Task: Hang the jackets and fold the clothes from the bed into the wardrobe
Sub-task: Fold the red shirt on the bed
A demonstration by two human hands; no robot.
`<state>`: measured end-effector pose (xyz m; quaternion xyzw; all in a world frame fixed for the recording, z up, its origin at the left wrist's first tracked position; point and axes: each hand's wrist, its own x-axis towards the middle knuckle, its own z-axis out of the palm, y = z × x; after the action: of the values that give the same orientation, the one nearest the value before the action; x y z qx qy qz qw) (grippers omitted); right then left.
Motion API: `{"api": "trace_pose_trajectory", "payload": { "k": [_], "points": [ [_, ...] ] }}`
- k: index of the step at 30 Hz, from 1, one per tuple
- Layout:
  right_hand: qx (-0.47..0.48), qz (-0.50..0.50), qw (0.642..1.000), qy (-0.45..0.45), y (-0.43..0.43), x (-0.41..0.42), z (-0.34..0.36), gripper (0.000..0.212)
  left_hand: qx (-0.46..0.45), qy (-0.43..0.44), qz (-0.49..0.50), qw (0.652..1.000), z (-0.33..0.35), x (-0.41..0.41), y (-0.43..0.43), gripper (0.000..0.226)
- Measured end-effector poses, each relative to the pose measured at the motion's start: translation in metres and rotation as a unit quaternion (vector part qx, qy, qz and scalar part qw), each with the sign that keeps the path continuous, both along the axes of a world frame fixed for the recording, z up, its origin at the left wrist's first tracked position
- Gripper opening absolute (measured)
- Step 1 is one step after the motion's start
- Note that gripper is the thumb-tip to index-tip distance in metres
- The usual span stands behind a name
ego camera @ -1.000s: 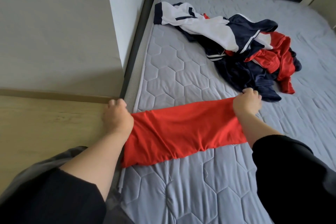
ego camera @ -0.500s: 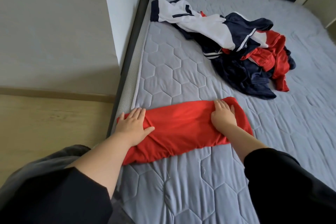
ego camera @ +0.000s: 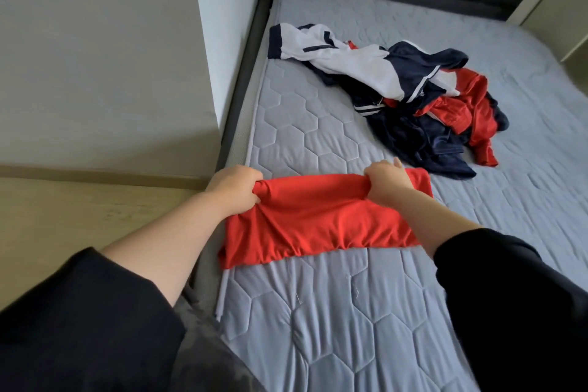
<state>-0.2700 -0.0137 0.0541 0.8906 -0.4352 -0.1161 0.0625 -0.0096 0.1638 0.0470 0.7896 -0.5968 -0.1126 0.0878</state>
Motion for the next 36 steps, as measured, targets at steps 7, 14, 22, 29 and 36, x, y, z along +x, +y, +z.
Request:
{"api": "trace_pose_trajectory", "payload": {
  "k": [7,14,22,29,36],
  "points": [
    [-0.202,0.065,0.934,-0.288,0.009,-0.022,0.067,0.015,-0.248,-0.188,-0.105,0.945,0.069,-0.001,-0.003,0.021],
    [-0.207,0.239,0.932,-0.176,0.086,-0.053,-0.016,0.012,-0.057,-0.333,-0.158,0.928,0.009,-0.011,0.049,0.017],
    [0.041,0.065,0.954,-0.291,0.145,-0.075,-0.078,0.04,0.156,-0.229,0.017,0.961,-0.028,-0.035,0.045,0.035],
    [0.035,-0.318,0.833,-0.452,0.078,-0.073,-0.05,0.053,-0.011,0.143,0.284,0.948,-0.04,-0.014,0.034,0.058],
    [0.166,-0.448,0.702,-0.527,0.043,-0.076,-0.062,0.021,-0.09,0.31,0.389,0.863,-0.049,0.019,0.03,0.042]
  ]
}}
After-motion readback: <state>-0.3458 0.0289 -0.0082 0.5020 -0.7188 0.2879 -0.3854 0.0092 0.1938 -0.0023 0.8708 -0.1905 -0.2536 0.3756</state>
